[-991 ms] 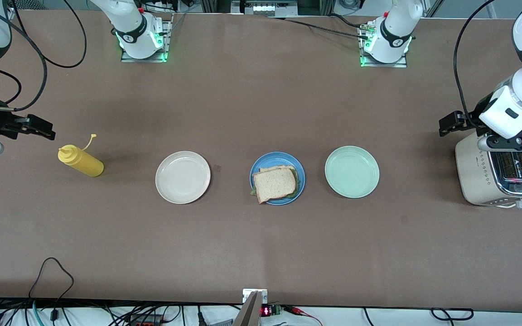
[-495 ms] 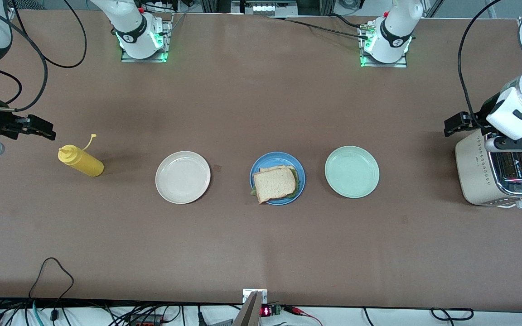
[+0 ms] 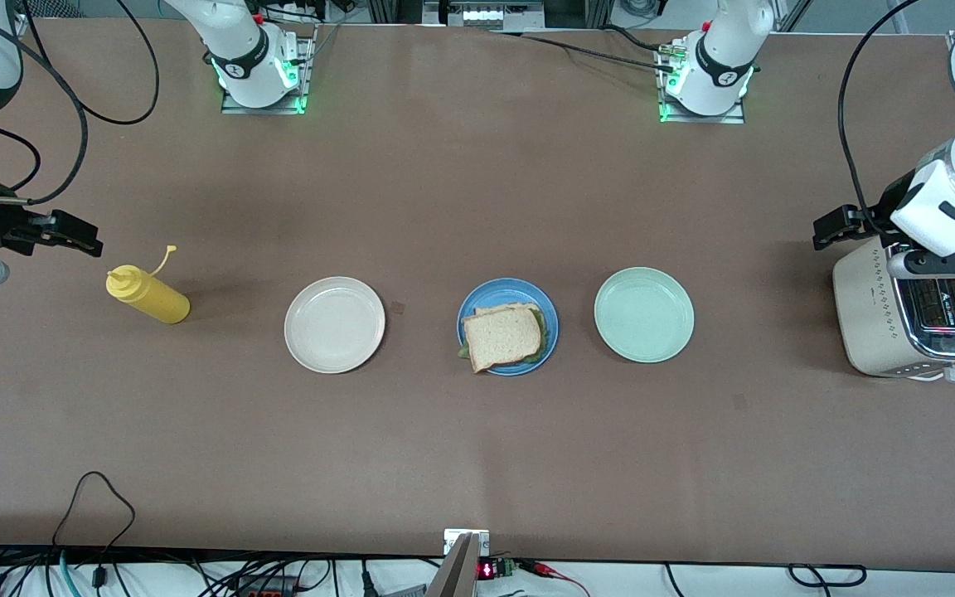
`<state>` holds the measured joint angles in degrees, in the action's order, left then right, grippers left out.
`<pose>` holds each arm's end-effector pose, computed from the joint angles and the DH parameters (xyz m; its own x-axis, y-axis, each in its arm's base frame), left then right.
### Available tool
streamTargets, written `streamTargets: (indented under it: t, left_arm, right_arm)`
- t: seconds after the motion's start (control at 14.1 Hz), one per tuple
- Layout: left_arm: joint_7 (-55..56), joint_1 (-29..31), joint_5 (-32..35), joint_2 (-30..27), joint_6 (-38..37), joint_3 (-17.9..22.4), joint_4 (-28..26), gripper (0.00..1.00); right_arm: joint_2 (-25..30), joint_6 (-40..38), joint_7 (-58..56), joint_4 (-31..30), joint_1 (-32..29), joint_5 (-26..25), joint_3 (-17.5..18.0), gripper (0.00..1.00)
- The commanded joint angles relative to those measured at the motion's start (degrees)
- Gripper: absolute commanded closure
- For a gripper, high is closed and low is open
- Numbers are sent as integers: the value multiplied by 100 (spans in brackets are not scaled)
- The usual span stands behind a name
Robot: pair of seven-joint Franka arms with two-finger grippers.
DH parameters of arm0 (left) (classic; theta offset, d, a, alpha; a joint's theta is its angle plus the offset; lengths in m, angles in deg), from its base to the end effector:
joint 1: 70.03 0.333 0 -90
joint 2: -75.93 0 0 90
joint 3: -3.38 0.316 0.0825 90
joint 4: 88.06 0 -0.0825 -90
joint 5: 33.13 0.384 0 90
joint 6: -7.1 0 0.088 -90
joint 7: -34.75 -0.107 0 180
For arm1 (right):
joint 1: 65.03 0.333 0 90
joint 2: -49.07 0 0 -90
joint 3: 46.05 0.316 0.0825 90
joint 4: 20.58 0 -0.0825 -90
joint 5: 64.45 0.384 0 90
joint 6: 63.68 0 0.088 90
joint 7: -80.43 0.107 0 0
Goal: Make sandwich in blue plate with both arms
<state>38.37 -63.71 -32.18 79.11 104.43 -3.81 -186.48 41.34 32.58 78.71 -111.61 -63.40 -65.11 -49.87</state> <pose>0.5723 -0.0056 0.5345 0.9963 0.0456 -0.0733 0.0447 -0.9989 -0.0140 0.5991 -0.0217 0.5475 0.9990 -0.0067 -0.0439 -0.0059 -0.9998 0.0190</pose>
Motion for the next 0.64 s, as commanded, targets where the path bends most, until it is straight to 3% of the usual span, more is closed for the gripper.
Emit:
streamTargets:
  t: [0.0,0.57]
  left_arm:
    - [-10,45,-33,-116,-48,-46,-72,0]
    - [-10,45,-33,-116,-57,-46,-81,0]
  right_arm:
    - [60,-38,14,-64,-49,75,31,0]
    - [69,-56,32,-73,-41,172,40,0]
